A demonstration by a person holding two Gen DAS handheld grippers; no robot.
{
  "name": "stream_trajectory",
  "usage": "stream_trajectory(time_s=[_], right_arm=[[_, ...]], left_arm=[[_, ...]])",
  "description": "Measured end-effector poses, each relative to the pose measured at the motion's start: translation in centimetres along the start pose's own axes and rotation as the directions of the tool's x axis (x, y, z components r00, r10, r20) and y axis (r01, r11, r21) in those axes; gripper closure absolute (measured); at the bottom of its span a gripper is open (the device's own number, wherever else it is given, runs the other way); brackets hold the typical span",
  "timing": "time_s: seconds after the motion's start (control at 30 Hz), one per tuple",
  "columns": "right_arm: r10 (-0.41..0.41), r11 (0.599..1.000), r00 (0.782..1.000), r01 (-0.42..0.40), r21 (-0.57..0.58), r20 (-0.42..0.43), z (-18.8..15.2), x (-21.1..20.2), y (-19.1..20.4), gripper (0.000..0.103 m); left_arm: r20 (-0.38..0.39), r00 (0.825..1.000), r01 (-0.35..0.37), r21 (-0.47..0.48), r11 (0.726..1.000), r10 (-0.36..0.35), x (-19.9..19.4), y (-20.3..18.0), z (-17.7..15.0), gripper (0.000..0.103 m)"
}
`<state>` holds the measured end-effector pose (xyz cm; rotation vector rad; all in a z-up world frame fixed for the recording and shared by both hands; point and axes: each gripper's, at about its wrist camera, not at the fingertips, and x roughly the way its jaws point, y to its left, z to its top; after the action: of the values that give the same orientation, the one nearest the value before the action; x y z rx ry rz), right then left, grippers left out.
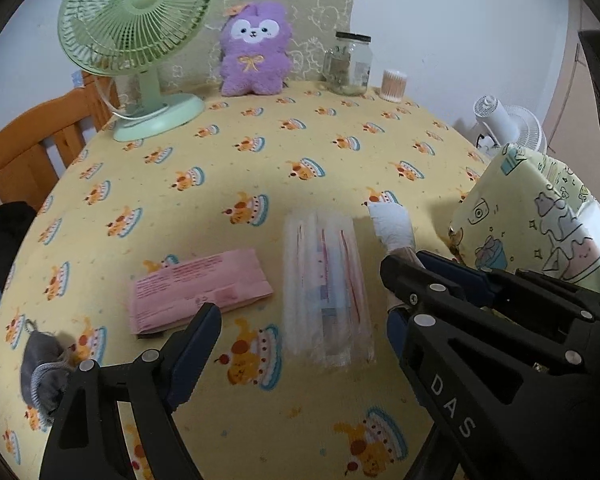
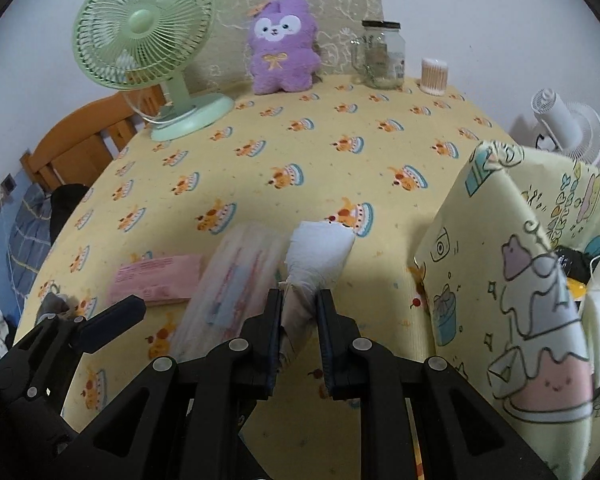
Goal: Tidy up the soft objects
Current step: 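Grasp the clear straw bag with the left tool while the right tool grasps the white tissue roll, then lift and carry the straw bag and tissue roll with both tools over the basket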
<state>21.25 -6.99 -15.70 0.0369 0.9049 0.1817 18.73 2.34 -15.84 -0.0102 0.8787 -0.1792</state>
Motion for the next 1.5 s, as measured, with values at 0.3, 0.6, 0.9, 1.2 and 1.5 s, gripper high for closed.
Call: stream_trajectory(time_s=[0.3, 0.6, 0.9, 1.2, 1.5], right_arm=[[-0.003, 1.000, 1.000, 0.004, 0.019, -0.012, -0.4, 1.1, -0.2, 0.083], [-0.001, 1.000, 1.000, 0.001, 0.023, -0.008, -0.8, 0.3, 0.2, 0.083], [0.024, 1.000, 0.999, -0.024, 0.004, 0.027, -1.5, -2.1, 1.1, 0.083], [0.045, 0.999, 0.995, -0.044, -0.007, 0.092, -1.4, -5.6, 1.9, 0.083], [0.051, 0.998, 0.988, -0.047, -0.033, 0.147, -1.3, -8.9, 3.0, 0.083]], left_arm=[[0.000, 1.000, -0.024, 0.011, 1.000, 0.024, 0.9, 0.1, -0.4, 0.060], [0.002, 1.000, -0.008, -0.007, 1.000, 0.008, 0.3, 0.3, -0.8, 0.083], [0.044, 0.999, -0.015, -0.022, 1.000, 0.016, -2.5, 0.1, -1.6, 0.085], [0.114, 0.993, -0.034, -0.038, 0.999, 0.038, -6.2, -0.2, -1.8, 0.086], [0.170, 0.983, -0.062, -0.047, 0.997, 0.069, -9.6, -0.4, -1.7, 0.086]])
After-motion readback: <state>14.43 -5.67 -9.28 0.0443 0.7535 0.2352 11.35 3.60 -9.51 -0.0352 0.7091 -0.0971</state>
